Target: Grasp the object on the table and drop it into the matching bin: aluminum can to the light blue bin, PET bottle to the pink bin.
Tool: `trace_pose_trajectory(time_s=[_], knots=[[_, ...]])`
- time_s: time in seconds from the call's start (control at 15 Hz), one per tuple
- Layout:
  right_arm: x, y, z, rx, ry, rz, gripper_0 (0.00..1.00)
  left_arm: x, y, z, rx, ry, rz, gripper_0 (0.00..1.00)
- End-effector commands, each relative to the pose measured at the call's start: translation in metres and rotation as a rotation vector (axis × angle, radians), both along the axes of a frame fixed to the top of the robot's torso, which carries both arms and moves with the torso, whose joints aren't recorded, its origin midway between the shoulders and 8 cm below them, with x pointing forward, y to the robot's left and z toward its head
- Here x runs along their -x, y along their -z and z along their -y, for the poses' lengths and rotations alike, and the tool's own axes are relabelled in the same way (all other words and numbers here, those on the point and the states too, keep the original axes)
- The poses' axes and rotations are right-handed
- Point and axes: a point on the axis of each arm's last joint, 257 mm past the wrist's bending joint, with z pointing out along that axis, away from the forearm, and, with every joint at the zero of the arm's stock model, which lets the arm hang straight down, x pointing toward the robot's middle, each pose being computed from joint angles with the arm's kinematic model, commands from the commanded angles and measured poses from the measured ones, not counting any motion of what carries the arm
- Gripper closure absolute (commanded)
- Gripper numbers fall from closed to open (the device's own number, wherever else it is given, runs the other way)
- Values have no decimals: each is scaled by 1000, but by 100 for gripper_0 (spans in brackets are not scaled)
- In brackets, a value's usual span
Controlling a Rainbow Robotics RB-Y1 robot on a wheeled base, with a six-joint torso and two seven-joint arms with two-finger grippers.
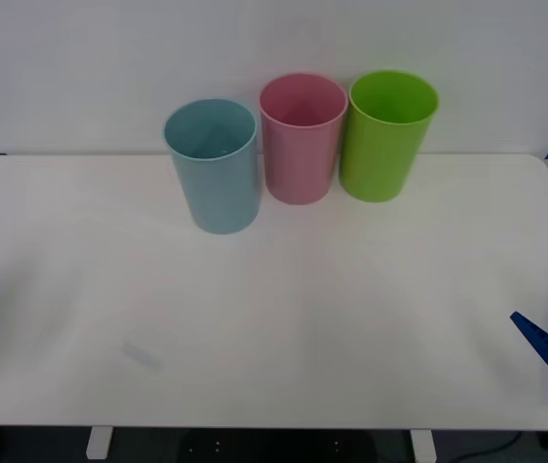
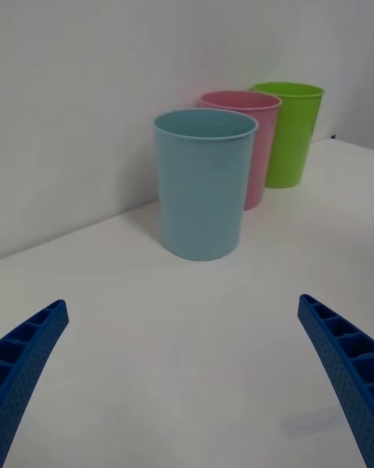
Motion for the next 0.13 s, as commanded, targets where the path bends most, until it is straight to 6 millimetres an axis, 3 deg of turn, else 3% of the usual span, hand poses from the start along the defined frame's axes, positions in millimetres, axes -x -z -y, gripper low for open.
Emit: trace_pose_trajectory(time_s=[0.07,0.13], knots=[[0,0,0,0,0,0,0,0,0,0,0,0,-1,0],[0,0,0,0,0,0,0,0,0,0,0,0,-1,0]])
